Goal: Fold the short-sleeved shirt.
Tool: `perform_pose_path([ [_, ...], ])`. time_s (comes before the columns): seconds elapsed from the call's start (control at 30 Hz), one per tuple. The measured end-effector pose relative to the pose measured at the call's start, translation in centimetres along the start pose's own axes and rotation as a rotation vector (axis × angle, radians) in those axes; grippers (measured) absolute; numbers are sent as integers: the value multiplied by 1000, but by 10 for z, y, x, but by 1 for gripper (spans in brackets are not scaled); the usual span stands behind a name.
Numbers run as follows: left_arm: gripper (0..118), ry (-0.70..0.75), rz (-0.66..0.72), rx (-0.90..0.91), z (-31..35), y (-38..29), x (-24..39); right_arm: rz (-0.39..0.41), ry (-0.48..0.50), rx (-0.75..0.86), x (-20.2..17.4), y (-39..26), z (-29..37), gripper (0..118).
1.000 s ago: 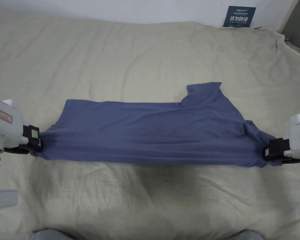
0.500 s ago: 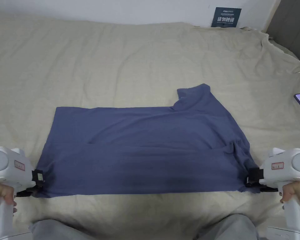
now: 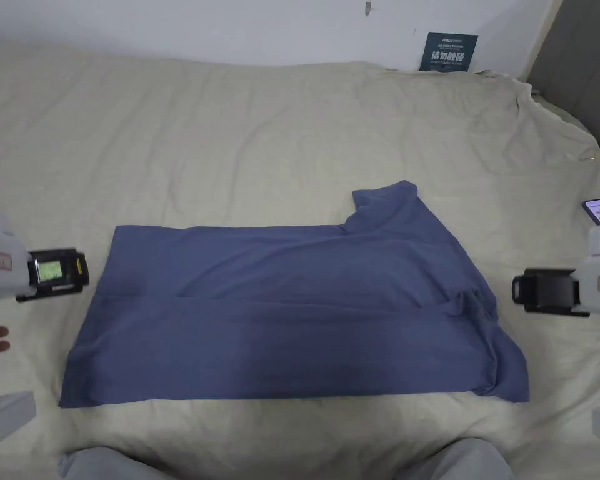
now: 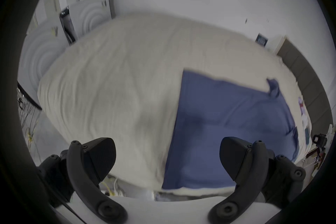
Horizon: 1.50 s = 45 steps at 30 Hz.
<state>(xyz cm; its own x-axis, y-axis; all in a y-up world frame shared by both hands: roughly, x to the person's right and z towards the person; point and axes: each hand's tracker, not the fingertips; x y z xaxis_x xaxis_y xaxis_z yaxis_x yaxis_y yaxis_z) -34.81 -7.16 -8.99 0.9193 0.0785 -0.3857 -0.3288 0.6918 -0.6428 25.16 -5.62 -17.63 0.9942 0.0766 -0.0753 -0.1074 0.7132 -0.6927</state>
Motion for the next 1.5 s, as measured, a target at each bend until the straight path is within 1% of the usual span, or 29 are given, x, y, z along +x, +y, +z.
perform_pose_path([
  [0.1, 117, 8, -31, 169, 22, 12, 25, -46, 20, 158, -10, 16, 25, 105],
  [0.2, 116, 14, -90, 346, 37, 3, 53, -93, 19, 294, -23, 18, 39, 108],
  [0.3, 114, 45, -134, 510, 43, -14, 75, -85, 23, 411, -35, 9, 43, 108],
  [0.37, 110, 6, -121, 587, 44, -26, 83, -68, 3, 451, -46, 1, 44, 108],
  [0.4, 109, -6, -116, 603, 45, -31, 87, -59, 14, 480, -50, -4, 43, 108],
  [0.43, 105, -19, -114, 608, 45, -35, 90, -55, 21, 490, -54, -9, 43, 108],
  [0.47, 93, -24, -116, 619, 46, -41, 93, -56, 29, 492, -58, -13, 44, 107],
  [0.5, 79, -21, -124, 627, 46, -43, 93, -59, 43, 507, -61, -17, 44, 105],
  [0.53, 62, -19, -137, 637, 46, -46, 95, -59, 57, 522, -64, -20, 43, 101],
  [0.57, 40, -13, -154, 635, 45, -49, 98, -57, 62, 530, -67, -24, 43, 91],
  [0.6, 27, -16, -158, 634, 43, -50, 97, -55, 63, 530, -71, -27, 43, 81],
  [0.63, 17, -27, -159, 633, 41, -51, 95, -59, 65, 531, -73, -29, 43, 70],
  [0.67, 7, -37, -155, 631, 41, -52, 95, -73, 75, 533, -73, -31, 40, 44],
  [0.7, 1, -39, -151, 632, 41, -53, 95, -86, 88, 532, -74, -32, 39, 20],
  [0.73, 0, -40, -149, 633, 40, -54, 96, -94, 90, 531, -75, -34, 39, 2],
  [0.8, 0, -45, -145, 630, 39, -53, 94, -104, 68, 543, -79, -36, 38, 0],
  [0.87, 0, -54, -142, 618, 37, -53, 92, -97, 92, 528, -78, -35, 37, 0],
  [1.0, 0, -54, -133, 609, 33, -52, 92, -74, 86, 525, -83, -35, 34, 0],
  [1.1, 0, -56, -132, 604, 34, -52, 92, -81, 91, 520, -83, -32, 33, 0],
  [1.23, 0, -55, -132, 594, 30, -50, 92, -69, 89, 506, -83, -24, 26, 0],
  [1.4, 0, -52, -129, 586, 24, -42, 93, -56, 103, 454, -79, 14, 3, 0],
  [1.5, 0, -52, -117, 592, 23, -37, 92, -72, 143, 342, -73, 50, -22, 0],
])
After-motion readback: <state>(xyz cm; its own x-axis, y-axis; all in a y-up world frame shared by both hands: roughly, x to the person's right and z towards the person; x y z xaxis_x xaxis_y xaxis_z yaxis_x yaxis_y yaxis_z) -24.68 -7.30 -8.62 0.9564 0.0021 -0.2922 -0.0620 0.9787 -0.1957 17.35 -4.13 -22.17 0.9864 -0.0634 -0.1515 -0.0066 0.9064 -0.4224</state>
